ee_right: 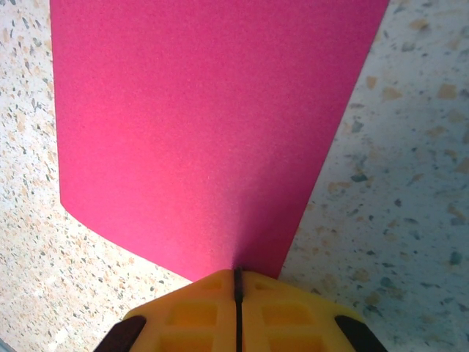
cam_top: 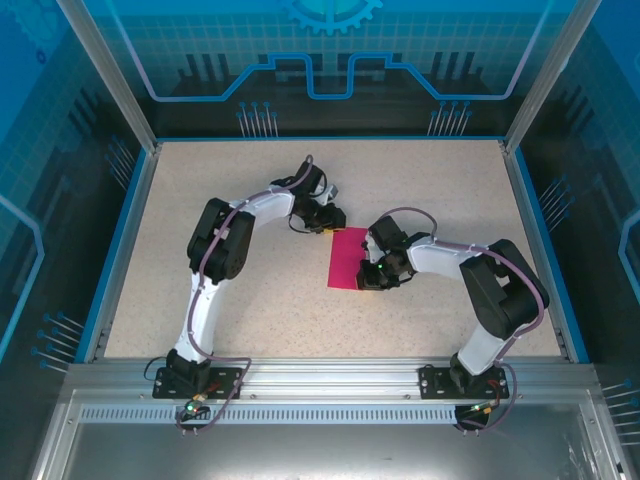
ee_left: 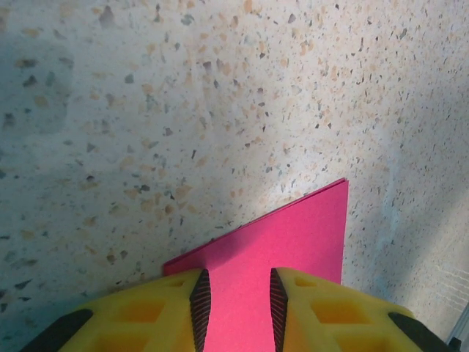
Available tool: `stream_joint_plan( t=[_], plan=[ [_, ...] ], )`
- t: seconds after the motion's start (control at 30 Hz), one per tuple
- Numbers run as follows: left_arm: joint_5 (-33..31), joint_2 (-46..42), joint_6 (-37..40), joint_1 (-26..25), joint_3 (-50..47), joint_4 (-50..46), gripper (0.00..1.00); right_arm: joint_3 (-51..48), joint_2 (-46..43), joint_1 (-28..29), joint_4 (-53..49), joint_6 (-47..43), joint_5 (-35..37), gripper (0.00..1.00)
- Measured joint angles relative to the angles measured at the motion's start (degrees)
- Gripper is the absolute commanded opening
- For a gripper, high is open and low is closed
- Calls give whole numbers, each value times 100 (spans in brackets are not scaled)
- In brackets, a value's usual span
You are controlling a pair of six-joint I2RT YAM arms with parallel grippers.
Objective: Fold a paper plane with a square sheet of paper (fold left side to right side)
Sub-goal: First fold the square sheet of paper in half at the center of the table, then fold the triangle a second time at the center of the table.
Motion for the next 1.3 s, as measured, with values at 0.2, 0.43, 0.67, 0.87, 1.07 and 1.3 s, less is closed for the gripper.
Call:
stream_joint_plan(
  t=[0.2,0.43,0.67,0.87,1.07,1.3],
  plan=[
    [2,17,83,55,42,-52,32,-28,-44,-59,-4,-92,26,8],
    [7,17,105,275,42,-42,33,-140,-166,-249,-96,-260,11,8],
    [20,-254,105,361,-243,92,36,-319,-343,-286,-63,-420,-205,21],
    [48,-1585,-28,417,-1484,538,36,-546,-1274,-612,-22,-588,-459,49],
    [153,-2398,-398,-190,-2334,1016,36,-671,-2068,-1464,411,-461,-678,70],
    [155,-2009,-715,-702,-2490,1220,35,-885,-1969,-1641,721,-153,-1062,72]
  ],
)
